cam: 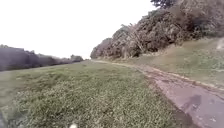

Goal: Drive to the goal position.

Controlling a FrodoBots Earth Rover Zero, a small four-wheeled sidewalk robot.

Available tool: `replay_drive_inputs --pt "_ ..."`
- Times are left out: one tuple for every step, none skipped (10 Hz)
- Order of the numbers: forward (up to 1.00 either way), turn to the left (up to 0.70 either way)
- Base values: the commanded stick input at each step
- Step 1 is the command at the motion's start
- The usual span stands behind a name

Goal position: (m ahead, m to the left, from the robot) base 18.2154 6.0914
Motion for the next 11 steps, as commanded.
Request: replay_drive_inputs --pt "0.04 0.00" --pt "0.04 0.00" --pt "0.04 0.00" --pt "0.04 0.00" --pt "0.04 0.00" --pt "0.05 0.00" --pt "0.05 0.00" --pt "0.05 0.00" --pt "0.04 0.00" --pt "0.05 0.00" --pt "0.04 0.00"
